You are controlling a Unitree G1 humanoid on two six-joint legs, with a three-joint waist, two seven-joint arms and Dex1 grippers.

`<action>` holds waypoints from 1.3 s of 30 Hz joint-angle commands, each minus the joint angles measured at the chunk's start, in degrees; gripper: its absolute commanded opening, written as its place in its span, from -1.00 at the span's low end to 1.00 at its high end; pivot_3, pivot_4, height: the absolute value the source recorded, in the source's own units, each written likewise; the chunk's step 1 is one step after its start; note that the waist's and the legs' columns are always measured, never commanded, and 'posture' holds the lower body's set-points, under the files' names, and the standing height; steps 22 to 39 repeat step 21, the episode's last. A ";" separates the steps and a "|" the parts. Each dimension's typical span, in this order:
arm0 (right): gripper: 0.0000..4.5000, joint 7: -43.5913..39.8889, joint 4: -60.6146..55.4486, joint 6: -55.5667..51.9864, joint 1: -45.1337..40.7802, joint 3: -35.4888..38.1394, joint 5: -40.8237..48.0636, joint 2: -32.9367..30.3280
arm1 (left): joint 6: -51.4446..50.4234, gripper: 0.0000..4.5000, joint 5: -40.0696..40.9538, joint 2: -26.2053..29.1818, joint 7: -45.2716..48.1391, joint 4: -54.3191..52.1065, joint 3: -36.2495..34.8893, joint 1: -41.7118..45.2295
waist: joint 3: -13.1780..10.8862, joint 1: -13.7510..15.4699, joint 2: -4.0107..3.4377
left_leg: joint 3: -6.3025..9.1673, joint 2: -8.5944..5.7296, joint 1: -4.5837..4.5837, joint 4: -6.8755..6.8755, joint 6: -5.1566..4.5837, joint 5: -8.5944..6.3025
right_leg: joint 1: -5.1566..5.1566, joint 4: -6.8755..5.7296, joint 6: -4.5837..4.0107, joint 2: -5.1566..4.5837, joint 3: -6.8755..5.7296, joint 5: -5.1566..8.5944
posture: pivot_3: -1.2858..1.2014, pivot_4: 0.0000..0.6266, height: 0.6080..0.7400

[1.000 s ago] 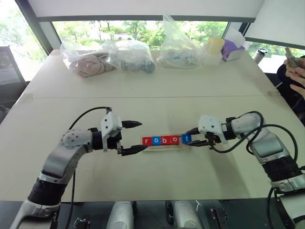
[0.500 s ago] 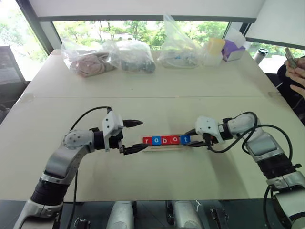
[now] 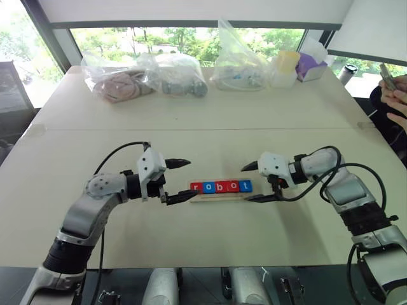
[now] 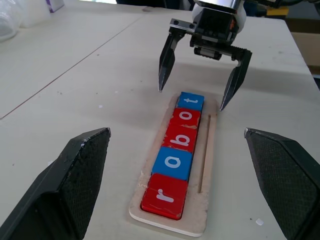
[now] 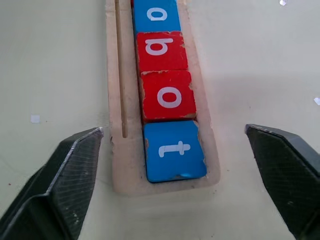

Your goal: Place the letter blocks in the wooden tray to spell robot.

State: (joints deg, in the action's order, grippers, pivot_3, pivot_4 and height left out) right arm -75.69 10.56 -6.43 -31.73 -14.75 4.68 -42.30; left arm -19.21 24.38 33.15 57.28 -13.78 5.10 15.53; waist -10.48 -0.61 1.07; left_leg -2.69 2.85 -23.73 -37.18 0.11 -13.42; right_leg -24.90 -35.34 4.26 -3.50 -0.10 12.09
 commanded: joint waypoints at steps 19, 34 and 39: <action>0.98 7.23 -13.18 -12.81 8.82 12.56 7.42 -5.30 | -1.88 1.00 0.71 1.67 -2.86 -3.77 -2.30 -1.92 | 0.00 -0.11 0.00 | 0.00 0.00 0.01 0.02 0.00 0.00 | 0.00 -0.01 0.02 -0.01 0.01 0.01 | 0.03 -0.52 1.00; 0.98 7.74 -15.60 -14.25 10.43 13.29 7.85 -6.17 | -1.97 1.00 0.82 2.18 -2.65 -3.83 -2.38 -2.18 | 0.00 -0.14 0.00 | 0.00 0.01 0.04 0.00 0.00 0.00 | 0.00 -0.02 0.01 -0.01 0.01 0.00 | 0.03 -0.52 1.00; 0.98 7.74 -15.60 -14.25 10.43 13.29 7.85 -6.17 | -1.97 1.00 0.82 2.18 -2.65 -3.83 -2.38 -2.18 | 0.00 -0.14 0.00 | 0.00 0.01 0.04 0.00 0.00 0.00 | 0.00 -0.02 0.01 -0.01 0.01 0.00 | 0.03 -0.52 1.00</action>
